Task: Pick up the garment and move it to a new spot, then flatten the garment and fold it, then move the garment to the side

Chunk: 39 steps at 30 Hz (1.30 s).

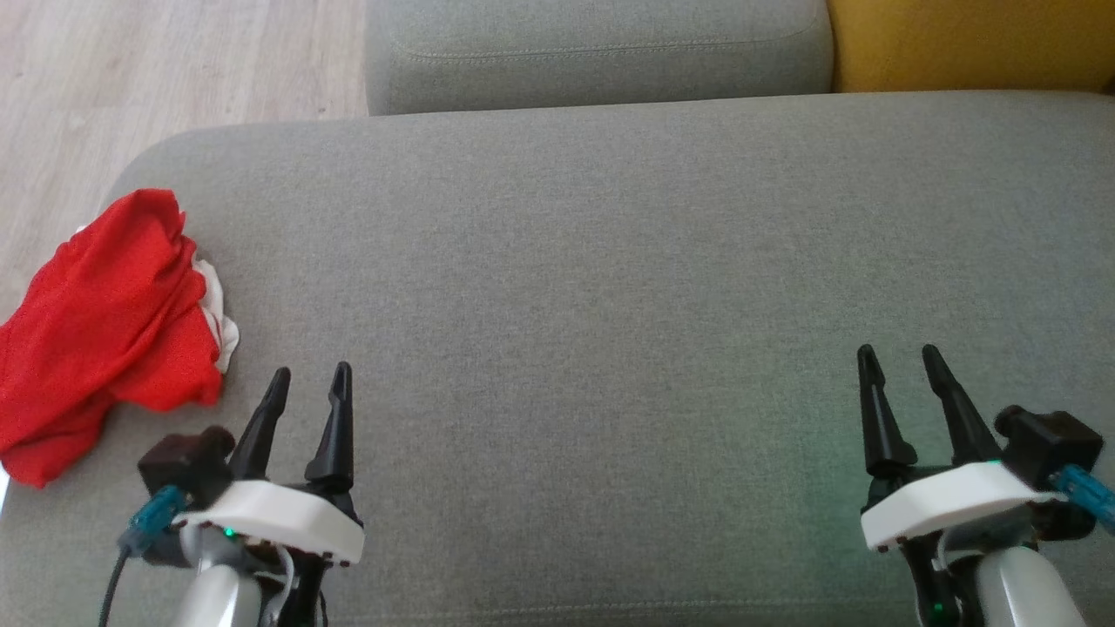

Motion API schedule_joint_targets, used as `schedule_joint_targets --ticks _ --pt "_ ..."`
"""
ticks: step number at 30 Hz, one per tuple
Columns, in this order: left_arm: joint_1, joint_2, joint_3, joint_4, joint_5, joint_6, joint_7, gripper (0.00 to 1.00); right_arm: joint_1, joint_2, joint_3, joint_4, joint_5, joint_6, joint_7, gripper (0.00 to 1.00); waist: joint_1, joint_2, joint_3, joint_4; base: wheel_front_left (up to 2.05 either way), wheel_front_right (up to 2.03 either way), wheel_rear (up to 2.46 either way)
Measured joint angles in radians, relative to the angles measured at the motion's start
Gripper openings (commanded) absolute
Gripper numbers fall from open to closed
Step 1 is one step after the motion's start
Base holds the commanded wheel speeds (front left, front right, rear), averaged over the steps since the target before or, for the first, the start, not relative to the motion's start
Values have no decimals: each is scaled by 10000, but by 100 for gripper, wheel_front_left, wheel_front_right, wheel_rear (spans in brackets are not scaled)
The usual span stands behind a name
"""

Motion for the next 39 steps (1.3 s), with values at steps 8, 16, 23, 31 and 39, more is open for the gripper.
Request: schedule_joint_targets --ticks 8,16,23,31,39 --pt "-111 -2 -35 211 803 79 -192 100 6 119 21 -13 -765 0 -134 100 0 0 27 20 0 0 0" --pt "-176 -6 -46 489 1655 125 -464 100 12 132 13 25 -1302 0 -299 100 0 0 9 16 0 0 0" --pt "-177 -10 -67 635 2303 171 -617 100 45 136 -15 44 -1687 0 -443 100 0 0 31 45 0 0 0" --pt "-177 -19 -54 702 2403 171 -627 100 208 140 -77 84 -1678 0 -499 100 0 0 58 66 0 0 0" --pt "-177 -54 -46 746 2403 174 -627 100 208 144 -100 96 -1605 0 -523 100 0 0 81 131 0 0 0"
